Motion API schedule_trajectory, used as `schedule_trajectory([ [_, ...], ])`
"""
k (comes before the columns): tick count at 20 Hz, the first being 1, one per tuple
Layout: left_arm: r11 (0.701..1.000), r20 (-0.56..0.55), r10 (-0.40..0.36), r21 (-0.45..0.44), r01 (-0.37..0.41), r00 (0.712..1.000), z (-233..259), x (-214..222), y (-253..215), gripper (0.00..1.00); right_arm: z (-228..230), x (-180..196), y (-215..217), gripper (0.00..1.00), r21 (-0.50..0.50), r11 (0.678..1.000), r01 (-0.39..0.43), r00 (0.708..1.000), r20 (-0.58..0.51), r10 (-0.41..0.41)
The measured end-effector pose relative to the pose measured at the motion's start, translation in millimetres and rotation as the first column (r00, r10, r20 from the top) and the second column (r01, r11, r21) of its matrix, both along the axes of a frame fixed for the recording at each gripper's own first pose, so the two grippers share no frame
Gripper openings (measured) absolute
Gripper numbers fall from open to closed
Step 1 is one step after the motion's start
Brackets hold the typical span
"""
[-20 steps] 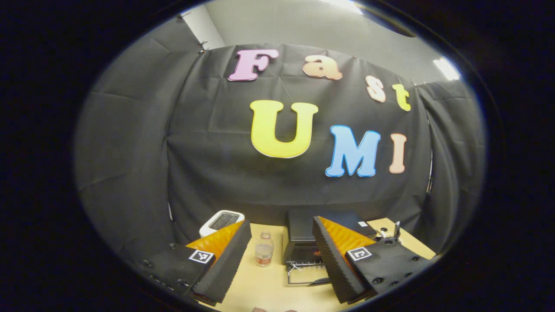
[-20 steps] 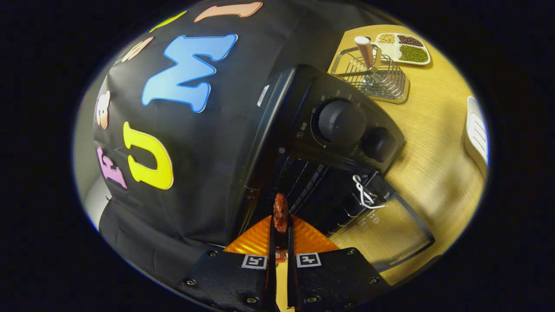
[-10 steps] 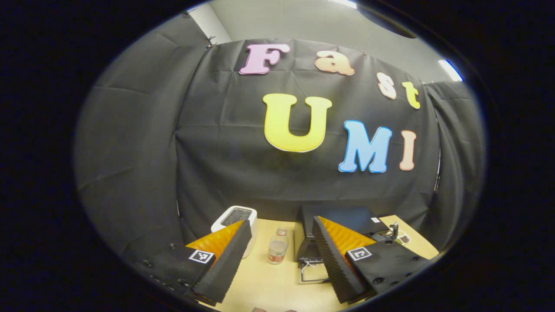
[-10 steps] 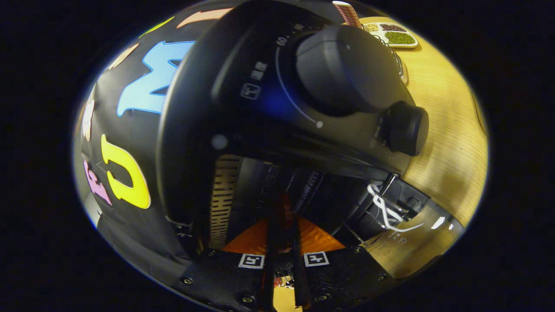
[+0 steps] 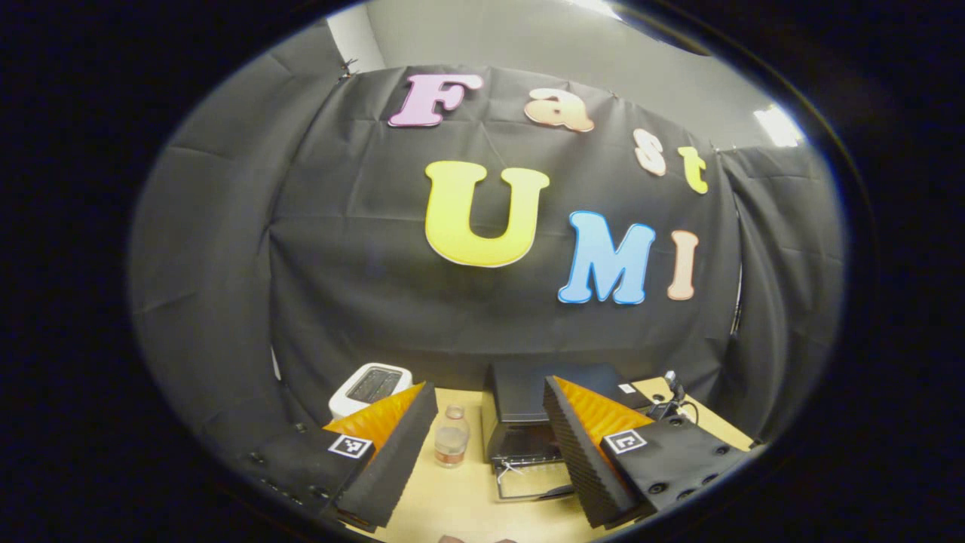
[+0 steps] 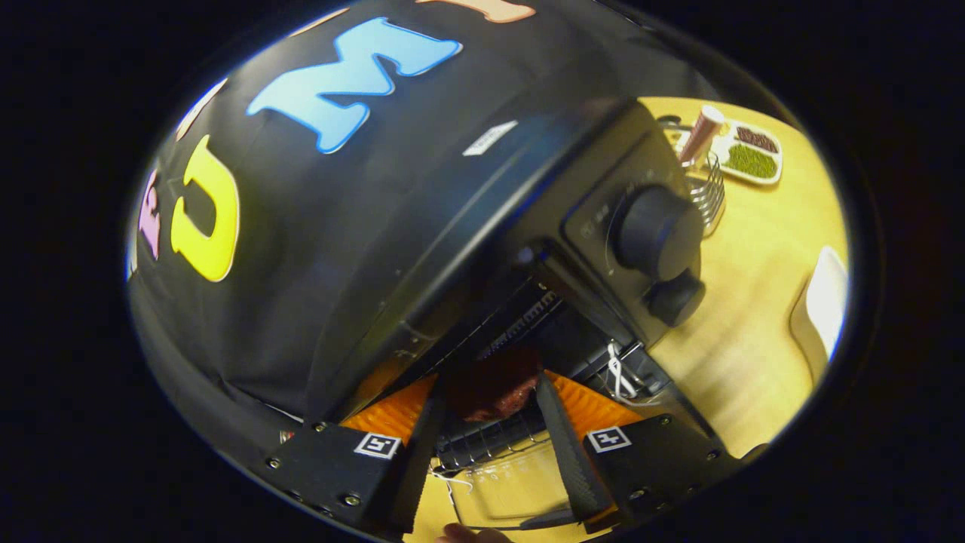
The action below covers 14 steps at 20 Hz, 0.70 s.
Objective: Open the electric oven with the left hand, put the food in, and close the electric oven.
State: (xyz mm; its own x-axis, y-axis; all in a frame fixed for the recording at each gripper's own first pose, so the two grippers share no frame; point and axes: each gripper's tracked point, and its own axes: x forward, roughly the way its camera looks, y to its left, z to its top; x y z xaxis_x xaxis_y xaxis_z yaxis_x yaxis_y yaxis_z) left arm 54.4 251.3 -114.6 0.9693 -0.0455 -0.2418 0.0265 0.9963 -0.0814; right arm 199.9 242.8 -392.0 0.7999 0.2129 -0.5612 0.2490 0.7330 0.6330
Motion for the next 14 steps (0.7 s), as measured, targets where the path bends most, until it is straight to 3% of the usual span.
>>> schedule_trajectory([
  [1, 1.0, 0.005, -0.012, -0.004, 0.012, 1.0, 1, 3, -5, 1.0, 4, -11, -5, 0.68, -0.04, 0.999, -0.017, 1.0, 0.002, 0.018],
  [2, 1.0, 0.008, -0.026, -0.009, 0.026, 1.0, 1, 3, -11, 0.96, 9, -21, -13, 0.79, -0.088, 0.996, -0.031, 0.999, 0.007, 0.032],
  [4, 0.998, 0.017, -0.054, -0.016, 0.054, 0.998, 2, 6, -22, 1.0, 26, -42, -30, 0.79, -0.192, 0.98, -0.053, 0.998, 0.035, 0.061],
  [5, 0.998, 0.02, -0.068, -0.016, 0.069, 0.997, 1, 9, -28, 0.96, 39, -52, -39, 0.79, -0.238, 0.969, -0.063, 0.996, 0.053, 0.078],
  [6, 0.997, 0.021, -0.081, -0.015, 0.081, 0.997, -2, 11, -33, 1.0, 54, -62, -45, 0.79, -0.282, 0.957, -0.065, 0.993, 0.075, 0.09],
  [9, 0.995, 0.032, -0.1, -0.002, 0.1, 0.994, -3, 16, -50, 0.96, 106, -84, -69, 0.79, -0.405, 0.913, -0.037, 0.978, 0.172, 0.116],
  [14, 0.995, 0.055, -0.097, 0.019, 0.096, 0.994, 2, 17, -89, 0.99, 204, -110, -106, 0.79, -0.499, 0.866, 0.039, 0.932, 0.331, 0.149],
])
